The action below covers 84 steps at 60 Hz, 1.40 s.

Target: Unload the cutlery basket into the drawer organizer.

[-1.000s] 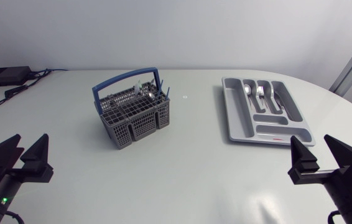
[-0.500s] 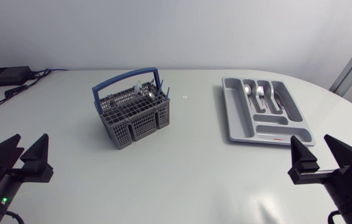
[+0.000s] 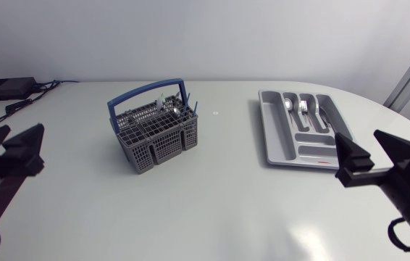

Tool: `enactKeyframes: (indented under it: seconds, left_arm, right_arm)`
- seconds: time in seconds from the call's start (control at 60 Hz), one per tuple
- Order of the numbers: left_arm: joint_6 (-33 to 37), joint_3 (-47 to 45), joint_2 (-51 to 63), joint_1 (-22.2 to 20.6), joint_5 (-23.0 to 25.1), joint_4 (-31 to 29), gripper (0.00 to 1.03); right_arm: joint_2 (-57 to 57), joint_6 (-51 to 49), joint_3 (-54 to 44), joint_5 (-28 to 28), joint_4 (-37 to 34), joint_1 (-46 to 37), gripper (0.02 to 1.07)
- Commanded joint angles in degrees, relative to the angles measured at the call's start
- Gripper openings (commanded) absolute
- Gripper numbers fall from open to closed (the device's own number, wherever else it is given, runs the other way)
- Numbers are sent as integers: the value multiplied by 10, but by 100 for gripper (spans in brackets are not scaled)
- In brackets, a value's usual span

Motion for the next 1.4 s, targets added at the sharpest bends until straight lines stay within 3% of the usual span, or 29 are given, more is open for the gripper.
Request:
enactKeyframes:
  seconds: [0.0,0.183,0.333,0.417,0.517,0.633,0.717,0.783,0.933,0.967,1.05,1.15,1.233,1.383]
  left_arm:
    - [-27,58,90,-10,0,-12,99]
    - [-34,158,242,-56,-12,-81,99]
    - [-27,218,334,-57,-19,-118,96]
    - [18,240,372,-54,-19,-121,92]
    - [129,271,428,-57,-34,-143,90]
    - [164,308,494,-54,-41,-184,90]
    - [211,338,550,-48,-4,-231,92]
    - [229,339,573,-34,35,-222,91]
    - [266,370,644,9,170,-227,81]
    - [278,372,656,17,183,-227,79]
    - [291,382,681,38,247,-227,63]
    - [291,396,708,60,289,-227,42]
    - [292,409,736,78,324,-226,36]
    - [296,425,771,78,326,-222,33]
  right_arm:
    - [107,21,50,11,23,16,102]
    - [295,34,178,38,-12,64,102]
    - [494,30,335,38,-135,80,102]
    - [571,0,393,17,-175,85,102]
    - [639,-46,444,-17,-208,87,102]
    - [715,-58,509,-23,-247,97,102]
    - [752,-52,539,-67,-248,97,102]
    - [774,-52,555,-95,-241,94,101]
    - [834,-43,610,-141,-226,97,86]
    - [846,-43,619,-147,-226,100,79]
    - [873,-33,647,-159,-218,107,55]
    - [905,-15,680,-177,-209,114,26]
    - [941,9,721,-209,-211,118,20]
    - [1001,38,800,-236,-231,132,18]
